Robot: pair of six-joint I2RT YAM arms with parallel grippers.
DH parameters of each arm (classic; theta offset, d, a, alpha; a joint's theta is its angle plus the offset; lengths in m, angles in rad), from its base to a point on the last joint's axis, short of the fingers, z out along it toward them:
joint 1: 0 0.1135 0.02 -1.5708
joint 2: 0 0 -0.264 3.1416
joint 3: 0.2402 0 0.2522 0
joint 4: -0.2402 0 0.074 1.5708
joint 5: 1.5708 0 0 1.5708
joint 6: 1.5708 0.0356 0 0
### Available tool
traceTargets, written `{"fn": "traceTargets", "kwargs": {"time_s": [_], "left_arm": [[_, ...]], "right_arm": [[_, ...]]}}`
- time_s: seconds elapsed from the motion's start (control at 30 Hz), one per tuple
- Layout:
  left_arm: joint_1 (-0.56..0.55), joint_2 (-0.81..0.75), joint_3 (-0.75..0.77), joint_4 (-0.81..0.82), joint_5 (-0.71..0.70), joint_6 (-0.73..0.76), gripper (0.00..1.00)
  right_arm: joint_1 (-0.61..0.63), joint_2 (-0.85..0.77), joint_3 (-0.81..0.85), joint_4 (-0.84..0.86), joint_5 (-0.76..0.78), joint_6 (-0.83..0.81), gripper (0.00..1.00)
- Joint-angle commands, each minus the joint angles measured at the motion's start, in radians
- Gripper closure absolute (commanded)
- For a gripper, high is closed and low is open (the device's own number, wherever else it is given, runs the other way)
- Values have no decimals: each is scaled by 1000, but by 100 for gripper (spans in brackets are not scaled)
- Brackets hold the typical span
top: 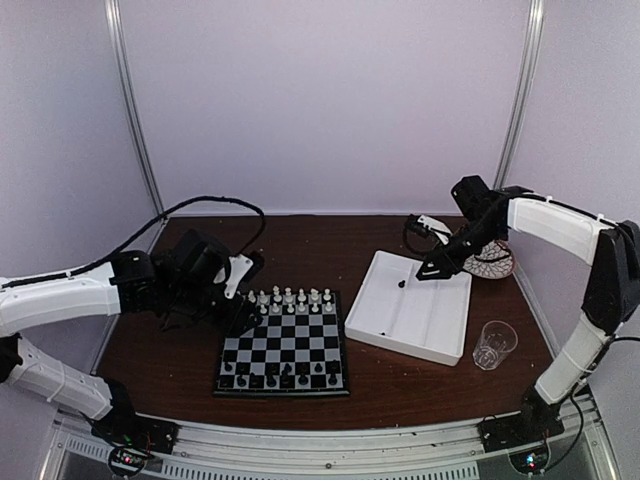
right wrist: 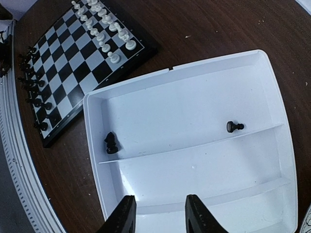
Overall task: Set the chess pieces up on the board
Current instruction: Place the pawn at g7, then pick up the pawn from the storage box.
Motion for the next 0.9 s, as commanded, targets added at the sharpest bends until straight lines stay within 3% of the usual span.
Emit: {"fn": "traceTargets", "kwargs": {"time_s": [0.0, 0.3, 0.53, 0.87], "left_arm": [[19, 31, 126, -41, -69, 102, 50], [189, 99, 215, 24, 39, 148, 48], [193, 85, 141, 85, 91, 134, 48], [201, 59, 115, 102, 113, 140, 47]], "right_arm": [[43, 125, 129, -92, 134, -14, 63], [120, 428, 423, -221, 335, 25, 67], [153, 593, 626, -342, 478, -22, 66], [193, 715, 755, -441, 664, -77, 65]]}}
